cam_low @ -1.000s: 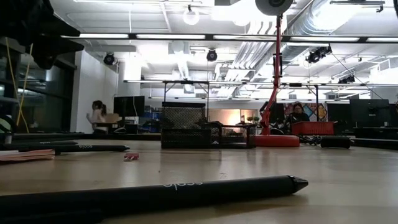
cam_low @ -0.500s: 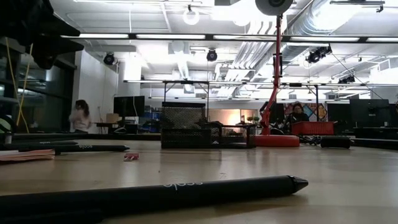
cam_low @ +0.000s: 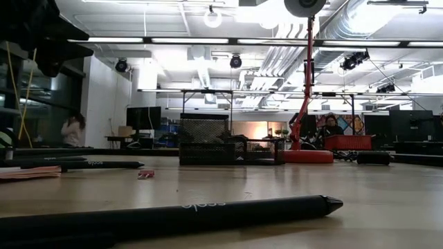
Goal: Pick and place office supplies into organizer
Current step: Put the black pen into the black desk organizer
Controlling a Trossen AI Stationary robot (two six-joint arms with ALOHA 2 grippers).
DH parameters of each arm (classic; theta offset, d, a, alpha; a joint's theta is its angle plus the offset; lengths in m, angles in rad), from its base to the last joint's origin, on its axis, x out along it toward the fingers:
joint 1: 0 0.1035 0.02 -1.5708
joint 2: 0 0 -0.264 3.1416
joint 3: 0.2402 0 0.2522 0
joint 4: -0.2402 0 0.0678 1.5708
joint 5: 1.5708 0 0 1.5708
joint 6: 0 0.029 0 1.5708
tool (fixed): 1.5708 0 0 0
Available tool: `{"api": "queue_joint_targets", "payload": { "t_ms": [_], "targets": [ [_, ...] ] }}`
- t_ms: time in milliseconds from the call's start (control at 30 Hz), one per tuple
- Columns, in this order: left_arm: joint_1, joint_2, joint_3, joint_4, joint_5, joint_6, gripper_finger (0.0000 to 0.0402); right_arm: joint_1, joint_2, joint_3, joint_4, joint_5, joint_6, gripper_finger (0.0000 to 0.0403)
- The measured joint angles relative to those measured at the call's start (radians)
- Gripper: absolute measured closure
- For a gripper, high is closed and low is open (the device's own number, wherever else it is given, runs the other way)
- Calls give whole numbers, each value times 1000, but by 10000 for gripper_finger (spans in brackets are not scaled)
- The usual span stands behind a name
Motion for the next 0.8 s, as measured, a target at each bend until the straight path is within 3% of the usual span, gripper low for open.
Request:
{"api": "queue_joint_targets", "payload": {
  "t_ms": [133, 333, 567, 800],
  "targets": [
    [0, 0, 0, 0, 0, 0, 234, 84, -85, -146, 5, 4, 155, 16],
    [0, 0, 0, 0, 0, 0, 234, 139, -97, -283, 93, -3, 304, 16],
    [0, 0, 0, 0, 0, 0, 234, 138, -81, -324, 69, -34, 403, 16],
    [0, 0, 0, 0, 0, 0, 234, 157, 39, -287, 103, -29, 352, 20]
  ]
}}
